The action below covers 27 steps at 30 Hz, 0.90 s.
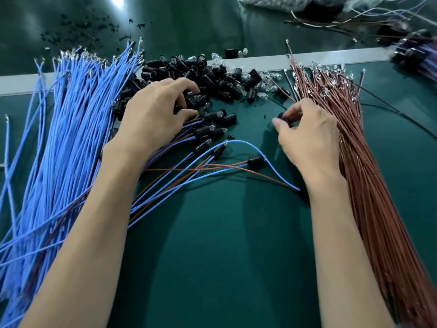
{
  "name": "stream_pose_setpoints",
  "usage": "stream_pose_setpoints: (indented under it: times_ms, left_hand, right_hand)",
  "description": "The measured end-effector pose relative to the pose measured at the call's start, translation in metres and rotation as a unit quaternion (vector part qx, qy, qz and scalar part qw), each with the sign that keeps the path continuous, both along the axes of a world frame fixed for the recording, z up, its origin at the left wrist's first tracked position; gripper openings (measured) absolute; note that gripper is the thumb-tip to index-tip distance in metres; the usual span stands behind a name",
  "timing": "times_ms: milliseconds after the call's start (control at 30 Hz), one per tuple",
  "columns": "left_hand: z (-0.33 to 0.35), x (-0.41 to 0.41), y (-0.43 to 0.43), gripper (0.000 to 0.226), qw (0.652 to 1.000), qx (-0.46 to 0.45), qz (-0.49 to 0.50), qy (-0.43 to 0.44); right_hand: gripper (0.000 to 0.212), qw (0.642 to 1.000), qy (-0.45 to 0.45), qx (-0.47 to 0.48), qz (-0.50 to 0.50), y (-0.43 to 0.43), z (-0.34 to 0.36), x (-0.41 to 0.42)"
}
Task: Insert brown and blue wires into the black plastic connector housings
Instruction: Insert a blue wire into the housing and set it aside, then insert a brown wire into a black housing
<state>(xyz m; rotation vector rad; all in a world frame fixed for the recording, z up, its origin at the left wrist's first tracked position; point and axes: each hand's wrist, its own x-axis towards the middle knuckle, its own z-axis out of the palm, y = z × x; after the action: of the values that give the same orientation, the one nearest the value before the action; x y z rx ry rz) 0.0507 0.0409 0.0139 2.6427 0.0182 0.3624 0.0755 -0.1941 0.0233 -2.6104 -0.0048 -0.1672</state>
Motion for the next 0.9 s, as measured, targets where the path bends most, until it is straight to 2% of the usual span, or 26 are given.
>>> stream_pose_setpoints:
  times_ms: [100,200,333,467,567,700,767,833,900]
  left_hand:
    - [0.000,0.001,0.000,0.022,1.000,0.010,0.009,-0.002]
    - [-0.001,0.000,-0.002,0.016,1.000,0.016,0.013,0.002]
    - [-0.002,0.000,-0.003,0.014,1.000,0.019,0.016,0.003]
    - [-0.004,0.000,-0.002,0.017,0.999,0.011,0.036,0.002]
    - [-0.006,0.001,-0.001,0.022,0.999,-0.010,0.053,-0.002]
    - [0.009,0.002,-0.004,0.015,0.990,-0.137,-0.003,0.009]
    - [0.021,-0.002,-0.008,0.011,0.966,-0.240,-0.079,0.046]
    - [0.028,-0.006,-0.013,0.011,0.927,-0.340,-0.141,0.068]
    - [0.028,-0.007,-0.017,0.009,0.911,-0.389,-0.125,0.056]
  right_hand:
    - [0.021,0.997,-0.059,0.003,-0.055,-0.003,0.003,0.006]
    - [0.024,0.996,-0.010,-0.057,-0.065,-0.005,0.003,0.015]
    - [0.008,0.997,0.007,-0.052,-0.057,-0.004,0.005,0.024]
    - [0.007,0.998,-0.065,-0.011,0.000,0.001,0.013,0.026]
    - [0.010,0.989,-0.104,0.013,0.102,0.015,0.018,0.025]
    - [0.012,0.970,-0.135,0.073,0.187,0.040,0.021,0.018]
    - [0.013,0.966,-0.133,0.082,0.206,0.053,0.021,0.016]
    - [0.015,0.963,-0.130,0.064,0.229,0.065,0.018,0.014]
    - [0.015,0.956,-0.136,0.057,0.253,0.075,0.016,0.011]
